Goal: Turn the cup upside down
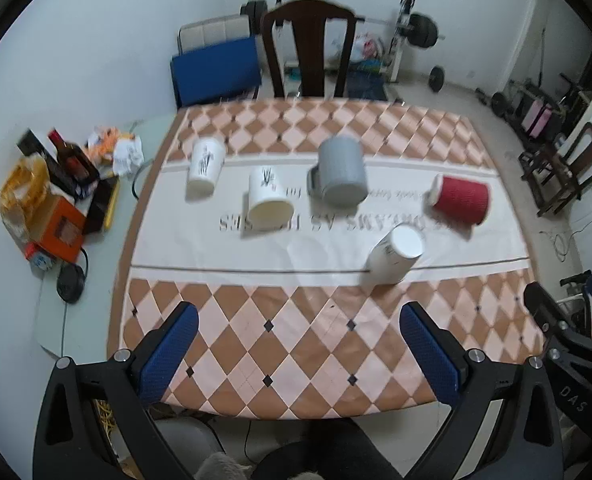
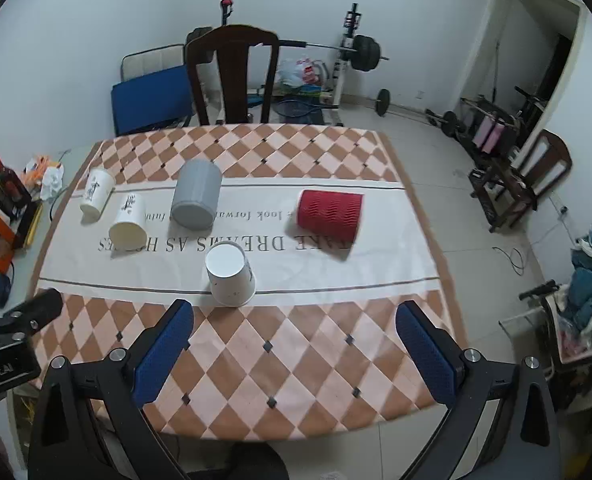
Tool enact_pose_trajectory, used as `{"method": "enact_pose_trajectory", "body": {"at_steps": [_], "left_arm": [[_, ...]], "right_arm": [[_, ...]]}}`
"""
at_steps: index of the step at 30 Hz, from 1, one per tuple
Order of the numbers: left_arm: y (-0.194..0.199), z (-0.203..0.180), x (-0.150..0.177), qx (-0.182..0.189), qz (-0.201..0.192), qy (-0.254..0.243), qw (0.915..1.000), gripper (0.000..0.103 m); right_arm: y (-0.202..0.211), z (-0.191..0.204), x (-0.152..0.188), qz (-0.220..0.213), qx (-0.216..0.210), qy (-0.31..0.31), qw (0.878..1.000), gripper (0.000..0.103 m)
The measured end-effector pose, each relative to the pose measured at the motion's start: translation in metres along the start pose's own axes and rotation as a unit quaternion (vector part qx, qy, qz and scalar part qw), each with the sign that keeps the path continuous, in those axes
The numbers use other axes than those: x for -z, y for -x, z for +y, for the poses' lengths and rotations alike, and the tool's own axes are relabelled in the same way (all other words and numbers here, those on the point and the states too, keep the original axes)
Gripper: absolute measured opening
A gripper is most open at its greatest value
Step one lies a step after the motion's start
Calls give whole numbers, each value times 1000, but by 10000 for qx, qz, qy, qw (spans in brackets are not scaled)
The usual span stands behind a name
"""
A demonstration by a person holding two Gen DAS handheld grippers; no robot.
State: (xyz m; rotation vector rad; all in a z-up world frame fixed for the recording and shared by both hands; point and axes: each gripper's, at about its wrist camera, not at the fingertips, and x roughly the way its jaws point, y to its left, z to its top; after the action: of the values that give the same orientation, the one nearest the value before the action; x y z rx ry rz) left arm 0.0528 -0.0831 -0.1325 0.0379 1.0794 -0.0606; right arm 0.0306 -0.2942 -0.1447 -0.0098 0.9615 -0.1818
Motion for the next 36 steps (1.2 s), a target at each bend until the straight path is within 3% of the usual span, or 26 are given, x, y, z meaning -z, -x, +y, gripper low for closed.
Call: {"method": "enact_pose_trajectory", "body": {"at_steps": [6, 12, 20, 36], "left_arm": [[51, -2, -2, 127, -271, -50, 9995, 103], [87, 2, 0, 11, -340, -29, 9994, 103], [115, 10, 8, -77, -321, -26, 9995, 103], [137, 15, 20, -1, -345, -43, 9994, 103]], "right_arm": [[59, -5, -5, -43, 192, -27, 9998, 102], [106, -9, -6, -118, 106, -105, 9998, 102], [159, -12, -12, -338, 84, -248, 9991, 102], [184, -10, -8, -383, 180, -163, 9990, 103]]}}
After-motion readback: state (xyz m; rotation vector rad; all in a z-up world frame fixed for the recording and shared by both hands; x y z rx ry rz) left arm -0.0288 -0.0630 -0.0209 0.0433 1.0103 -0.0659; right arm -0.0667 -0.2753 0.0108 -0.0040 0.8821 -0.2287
